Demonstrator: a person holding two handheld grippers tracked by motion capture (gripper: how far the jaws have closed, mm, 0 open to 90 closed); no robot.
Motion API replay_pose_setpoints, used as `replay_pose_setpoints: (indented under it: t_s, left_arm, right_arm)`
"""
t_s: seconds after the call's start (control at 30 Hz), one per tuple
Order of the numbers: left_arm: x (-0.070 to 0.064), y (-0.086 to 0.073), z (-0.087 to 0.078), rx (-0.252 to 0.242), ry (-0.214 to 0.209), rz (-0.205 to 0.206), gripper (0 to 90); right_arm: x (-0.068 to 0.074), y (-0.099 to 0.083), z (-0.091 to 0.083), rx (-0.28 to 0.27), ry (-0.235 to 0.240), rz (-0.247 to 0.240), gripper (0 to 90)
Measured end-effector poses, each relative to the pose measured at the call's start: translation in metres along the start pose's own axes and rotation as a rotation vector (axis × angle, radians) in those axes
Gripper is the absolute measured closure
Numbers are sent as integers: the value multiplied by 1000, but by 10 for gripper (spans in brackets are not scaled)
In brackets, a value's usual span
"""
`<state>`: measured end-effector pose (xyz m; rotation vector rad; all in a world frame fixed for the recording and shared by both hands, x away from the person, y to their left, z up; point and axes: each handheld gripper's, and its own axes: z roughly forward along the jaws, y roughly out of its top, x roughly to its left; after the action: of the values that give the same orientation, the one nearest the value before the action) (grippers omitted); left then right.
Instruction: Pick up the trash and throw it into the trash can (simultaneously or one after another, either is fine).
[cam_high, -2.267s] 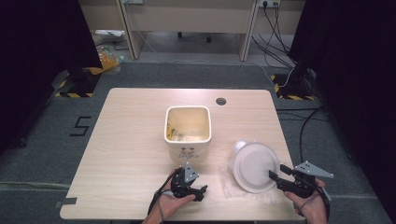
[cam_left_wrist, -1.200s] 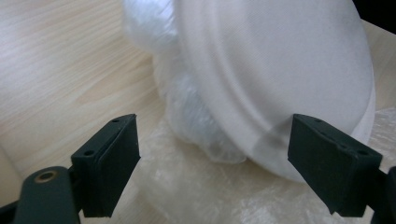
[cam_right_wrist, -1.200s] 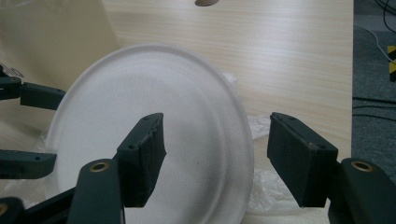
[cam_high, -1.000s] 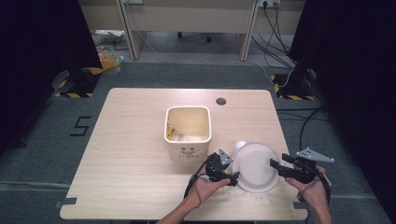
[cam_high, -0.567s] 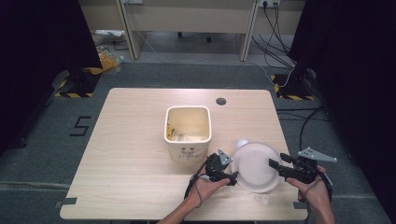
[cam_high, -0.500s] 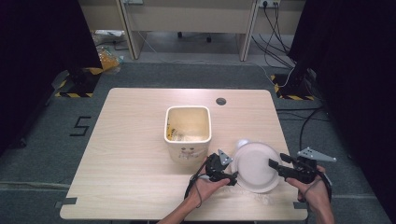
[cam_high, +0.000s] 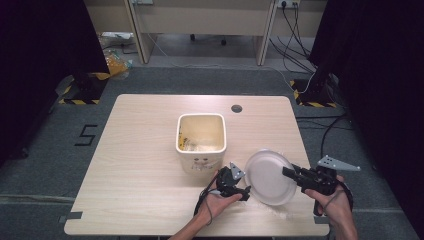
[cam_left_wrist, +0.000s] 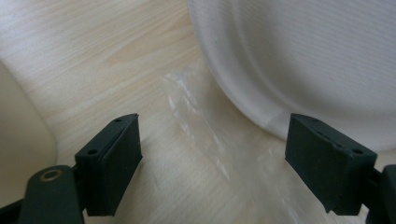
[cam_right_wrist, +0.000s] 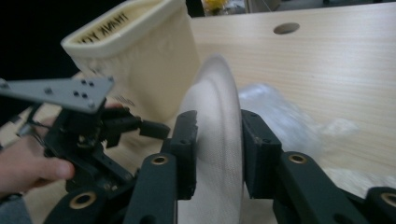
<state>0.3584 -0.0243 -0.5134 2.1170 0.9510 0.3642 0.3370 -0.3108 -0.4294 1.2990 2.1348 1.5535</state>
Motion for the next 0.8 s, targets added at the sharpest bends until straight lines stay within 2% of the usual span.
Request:
replay_pose_setpoints:
  t_s: [0.03,0.23,0.33,0.37,0.43,0.47,0.53,0.67,0.73,0.8]
  left_arm:
    - [0,0,0,0,0,0,179]
    - [14,-30,-29,10,14,5,180]
    - [25,-44,-46,11,33,-9,180]
    - [25,-44,-46,11,33,-9,180]
    - [33,-53,-57,13,44,-21,180]
    - [38,-58,-64,15,54,-22,180]
    - [48,-69,-77,20,76,-24,180]
    - [58,-79,-88,23,101,-25,180]
    - [68,-89,-97,22,108,-56,172]
    - [71,-91,-99,24,114,-56,174]
  right_arm:
    - [1,2,-1,-17,19,18,725]
    - [9,8,1,-68,156,81,830]
    - [14,11,5,-63,168,64,832]
    - [14,11,5,-63,168,64,832]
    - [18,13,7,-68,204,76,832]
    - [21,16,9,-77,218,67,832]
    - [24,20,9,-89,223,66,832]
    - [25,29,9,-118,241,71,832]
    - [25,33,11,-125,240,68,832]
    - [25,38,11,-129,243,72,832]
